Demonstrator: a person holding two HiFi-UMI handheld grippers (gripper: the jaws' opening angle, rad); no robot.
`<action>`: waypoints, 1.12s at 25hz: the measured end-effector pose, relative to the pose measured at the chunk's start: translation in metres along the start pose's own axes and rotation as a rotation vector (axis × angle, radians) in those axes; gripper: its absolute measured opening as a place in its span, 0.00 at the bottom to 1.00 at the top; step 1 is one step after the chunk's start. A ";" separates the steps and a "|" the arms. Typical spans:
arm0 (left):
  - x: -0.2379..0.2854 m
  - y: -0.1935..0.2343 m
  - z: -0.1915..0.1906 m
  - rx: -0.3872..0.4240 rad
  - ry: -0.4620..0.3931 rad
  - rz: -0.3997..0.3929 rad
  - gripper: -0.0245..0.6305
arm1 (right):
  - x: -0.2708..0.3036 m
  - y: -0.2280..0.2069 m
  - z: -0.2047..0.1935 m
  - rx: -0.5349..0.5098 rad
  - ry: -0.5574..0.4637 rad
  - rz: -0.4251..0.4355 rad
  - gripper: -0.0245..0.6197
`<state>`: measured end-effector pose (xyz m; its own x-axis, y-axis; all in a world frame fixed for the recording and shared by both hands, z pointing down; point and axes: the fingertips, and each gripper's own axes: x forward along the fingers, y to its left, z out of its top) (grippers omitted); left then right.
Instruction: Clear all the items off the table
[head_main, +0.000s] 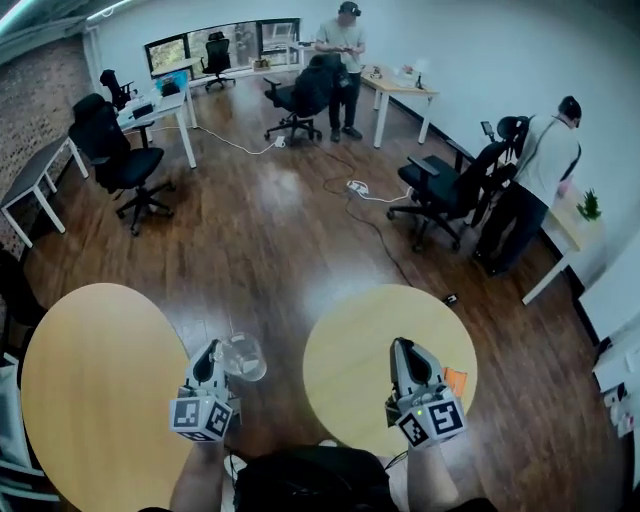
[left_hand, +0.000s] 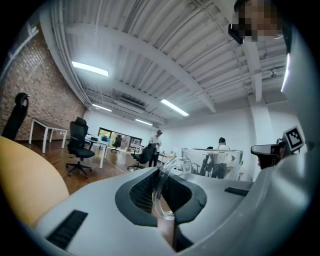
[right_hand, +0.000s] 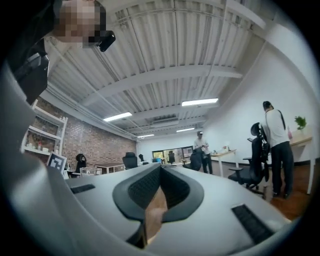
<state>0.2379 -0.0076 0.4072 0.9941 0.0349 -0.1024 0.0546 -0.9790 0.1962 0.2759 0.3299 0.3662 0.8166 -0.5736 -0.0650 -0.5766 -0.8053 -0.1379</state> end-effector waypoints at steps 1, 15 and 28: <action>-0.012 0.012 0.005 0.006 -0.007 0.027 0.04 | 0.009 0.014 0.001 0.002 -0.002 0.029 0.04; -0.222 0.221 0.081 0.102 -0.083 0.388 0.04 | 0.109 0.287 -0.030 0.036 0.063 0.428 0.04; -0.438 0.335 0.098 0.098 -0.143 0.782 0.04 | 0.160 0.542 -0.096 0.010 0.186 0.859 0.04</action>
<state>-0.1879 -0.3706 0.4225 0.7191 -0.6883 -0.0958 -0.6682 -0.7227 0.1766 0.0916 -0.2127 0.3764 0.0823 -0.9965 0.0121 -0.9888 -0.0832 -0.1241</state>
